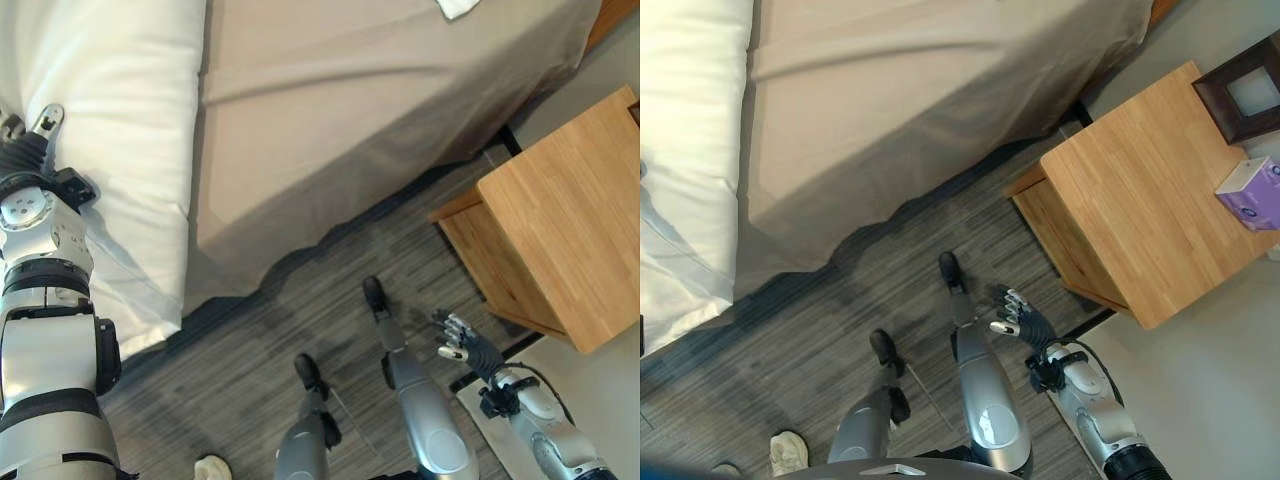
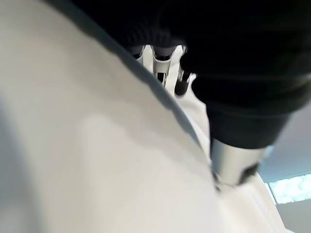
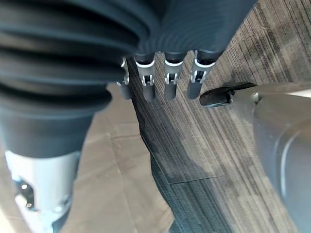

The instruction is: Making the bed.

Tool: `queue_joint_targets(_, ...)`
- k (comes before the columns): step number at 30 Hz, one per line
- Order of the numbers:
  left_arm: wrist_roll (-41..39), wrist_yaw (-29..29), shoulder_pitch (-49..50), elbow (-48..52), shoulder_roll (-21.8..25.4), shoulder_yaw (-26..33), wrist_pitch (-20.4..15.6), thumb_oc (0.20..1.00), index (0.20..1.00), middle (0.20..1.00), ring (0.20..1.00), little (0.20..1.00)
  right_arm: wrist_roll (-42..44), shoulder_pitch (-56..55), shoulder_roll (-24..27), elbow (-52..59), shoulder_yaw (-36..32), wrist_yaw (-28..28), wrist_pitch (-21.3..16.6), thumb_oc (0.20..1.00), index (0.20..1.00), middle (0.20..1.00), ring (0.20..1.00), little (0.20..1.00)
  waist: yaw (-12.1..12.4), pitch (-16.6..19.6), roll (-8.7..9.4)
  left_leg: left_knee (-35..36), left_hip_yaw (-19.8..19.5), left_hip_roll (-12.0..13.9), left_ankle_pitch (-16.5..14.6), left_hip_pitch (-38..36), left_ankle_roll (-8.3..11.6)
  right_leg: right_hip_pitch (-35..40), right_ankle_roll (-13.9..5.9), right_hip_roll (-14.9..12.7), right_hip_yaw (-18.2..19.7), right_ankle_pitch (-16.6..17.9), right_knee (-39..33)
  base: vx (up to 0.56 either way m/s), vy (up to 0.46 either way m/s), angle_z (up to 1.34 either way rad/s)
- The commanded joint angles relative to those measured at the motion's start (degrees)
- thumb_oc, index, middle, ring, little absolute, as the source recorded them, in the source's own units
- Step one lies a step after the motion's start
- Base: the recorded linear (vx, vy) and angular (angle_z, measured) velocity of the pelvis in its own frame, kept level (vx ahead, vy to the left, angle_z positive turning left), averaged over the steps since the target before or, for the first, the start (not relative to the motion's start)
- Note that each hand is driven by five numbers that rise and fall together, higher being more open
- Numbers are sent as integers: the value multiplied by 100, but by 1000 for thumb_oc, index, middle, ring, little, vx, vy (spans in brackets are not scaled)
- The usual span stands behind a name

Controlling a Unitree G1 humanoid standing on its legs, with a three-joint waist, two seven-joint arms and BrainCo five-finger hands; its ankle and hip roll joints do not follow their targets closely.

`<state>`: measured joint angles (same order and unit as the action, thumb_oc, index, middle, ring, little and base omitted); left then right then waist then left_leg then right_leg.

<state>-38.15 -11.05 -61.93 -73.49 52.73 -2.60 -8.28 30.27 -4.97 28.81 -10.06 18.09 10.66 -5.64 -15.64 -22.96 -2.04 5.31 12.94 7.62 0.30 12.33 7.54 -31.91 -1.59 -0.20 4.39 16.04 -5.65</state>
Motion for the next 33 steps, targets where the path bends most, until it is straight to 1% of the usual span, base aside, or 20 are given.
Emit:
queue_joint_targets(1, -31, 184, 166, -207, -168, -238, 374, 200, 200, 200, 200, 200, 143, -79, -126, -135, -11, -5, -108, 1000, 1000, 1000, 1000, 1000, -110, 122, 231, -31, -432, -64, 469, 273, 124, 932, -636, -9, 4, -826, 65, 0, 0, 0)
queue_joint_targets(3, 108, 250, 13, 36, -364, -506, 344, 200, 200, 200, 200, 200, 134, -125, -84, -124, -46, 20, -104, 1000, 1000, 1000, 1000, 1000, -148, 137, 131, -31, -425, -108, 451, 181, 112, 1001, -627, -29, 25, -851, 65, 5, 8, 2)
queue_joint_targets(4, 108, 246, 7, 36, -369, -512, 346, 200, 200, 200, 200, 200, 133, -128, -87, -123, -52, 21, -103, 1000, 1000, 1000, 1000, 1000, -143, 133, 132, -31, -425, -108, 450, 177, 112, 1005, -628, -29, 24, -852, 65, 9, 13, 6)
queue_joint_targets(5, 227, 264, -261, 195, -454, -823, 319, 200, 200, 200, 200, 200, 107, -129, -32, -154, -80, 41, -101, 1000, 1000, 1000, 1000, 1000, -171, 167, 36, -31, -433, -144, 446, 112, 98, 1075, -625, -56, 22, -863, 65, -6, 4, 8)
queue_joint_targets(8, 413, 271, -775, 539, -598, -1366, 260, 200, 200, 200, 200, 200, 99, -167, 1, -216, -154, 43, -90, 1000, 1000, 1000, 1000, 1000, -189, 215, -130, -31, -489, -210, 432, 4, 75, 1218, -625, -110, -1, -902, 65, 30, 14, 15)
queue_joint_targets(10, 650, 234, -1106, 1121, -928, -1801, 123, 200, 200, 200, 200, 200, 41, -194, -5, -286, -204, 40, -76, 1000, 1000, 1000, 1000, 1000, -192, 257, -310, -31, -559, -286, 420, -139, 45, 1395, -622, -180, -43, -949, 65, 44, 25, 12)
queue_joint_targets(13, 656, 301, -1195, 2094, -1469, -2236, -58, 200, 200, 200, 200, 200, -45, -224, -2, -367, -230, 56, -52, 1000, 1000, 1000, 1000, 1000, -211, 327, -463, -31, -629, -353, 392, -331, 12, 1627, -614, -252, -86, -1006, 65, 38, 25, 27)
queue_joint_targets(14, 658, 295, -1194, 2102, -1469, -2237, -54, 200, 200, 200, 200, 200, -45, -224, -5, -366, -231, 56, -52, 1000, 1000, 1000, 1000, 1000, -211, 337, -460, -31, -630, -357, 414, -309, 13, 1606, -613, -256, -85, -987, 65, 39, 20, 19)
queue_joint_targets(15, 527, 334, -1182, 2633, -1855, -2410, -170, 200, 200, 200, 200, 200, -85, -229, -21, -431, -248, 50, -32, 1000, 1000, 1000, 1000, 1000, -228, 398, -531, -31, -655, -395, 396, -409, -12, 1726, -600, -278, -97, -1022, 65, 22, 16, 17)
queue_joint_targets(16, 530, 328, -1176, 2641, -1859, -2410, -168, 200, 200, 200, 200, 200, -86, -233, -21, -432, -251, 51, -33, 1000, 1000, 1000, 1000, 1000, -227, 400, -532, -31, -656, -396, 396, -410, -12, 1728, -601, -279, -99, -1023, 65, 40, 34, 16)
queue_joint_targets(17, 494, 391, -1120, 2924, -2118, -2542, -182, 200, 200, 200, 200, 200, -113, -237, -38, -465, -261, 36, -24, 1000, 1000, 1000, 1000, 1000, -250, 424, -556, -31, -663, -406, 380, -472, -22, 1789, -599, -292, -95, -1040, 65, 40, 33, 2)
queue_joint_targets(18, 459, 458, -984, 3398, -2611, -2715, -237, 200, 200, 200, 200, 200, -157, -202, -54, -537, -262, 7, -11, 1000, 1000, 1000, 1000, 1000, -296, 487, -605, -31, -663, -425, 353, -552, -46, 1884, -598, -305, -87, -1068, 65, 41, 33, 0)
queue_joint_targets(19, 464, 450, -973, 3410, -2617, -2715, -232, 200, 200, 200, 200, 200, -157, -211, -54, -536, -266, 8, -11, 1000, 1000, 1000, 1000, 1000, -291, 487, -606, -31, -662, -424, 349, -561, -46, 1892, -598, -305, -87, -1071, 65, 54, 38, -4)
queue_joint_targets(20, 495, 524, -753, 3767, -3151, -2853, -281, 200, 200, 200, 200, 200, -193, -142, -79, -588, -227, -35, -5, 1000, 1000, 1000, 1000, 1000, -358, 540, -623, -31, -641, -438, 308, -649, -71, 1976, -589, -311, -56, -1090, 65, 40, 34, 3)
queue_joint_targets(22, 452, 658, -371, 4107, -3635, -3015, -257, 200, 200, 200, 200, 200, -204, -88, -75, -573, -216, -78, -11, 1000, 1000, 1000, 1000, 1000, -436, 603, -635, -31, -591, -443, 278, -722, -94, 2039, -587, -323, -21, -1098, 65, 29, 43, 4)
queue_joint_targets(23, 459, 752, -206, 4237, -3807, -3129, -214, 332, 332, 332, 332, 332, -207, -73, -70, -539, -211, -96, -6, 1000, 1000, 1000, 1000, 1000, -470, 636, -646, -31, -569, -446, 271, -745, -103, 2054, -585, -326, -3, -1102, 65, 14, 41, -2)
queue_joint_targets(24, 552, 848, -64, 4312, -3930, -3234, -160, 849, 849, 849, 849, 849, -197, -62, -61, -522, -226, -109, -8, 1000, 1000, 1000, 1000, 1000, -500, 672, -659, -31, -549, -450, 255, -773, -115, 2074, -586, -324, 18, -1109, 65, 24, 37, -5)
queue_joint_targets(25, 563, 1018, 87, 4410, -3993, -3358, -111, 1000, 1000, 1000, 1000, 1000, -187, -43, -52, -513, -233, -105, -5, 1000, 1000, 1000, 1000, 1000, -527, 699, -674, -31, -537, -454, 247, -806, -129, 2108, -585, -324, 45, -1117, 65, 30, 32, -3)
queue_joint_targets(30, 597, 1540, 1073, 4782, -4037, -3623, 75, 1000, 1000, 1000, 1000, 1000, -296, -224, -7, -437, -396, -84, 3, 1000, 1000, 1000, 1000, 1000, -612, 887, -794, -31, -488, -476, 171, -1061, -169, 2363, -542, -349, 124, -1200, 65, 50, 34, -5)
queue_joint_targets(33, 291, 1772, 1476, 5357, -3748, -3565, 106, 1000, 1000, 1000, 1000, 1000, -341, -357, 9, -411, -506, -27, 20, 1000, 1000, 1000, 1000, 1000, -574, 1000, -859, -31, -523, -499, 147, -1215, -184, 2550, -525, -379, 74, -1267, 97, 60, 34, -18)
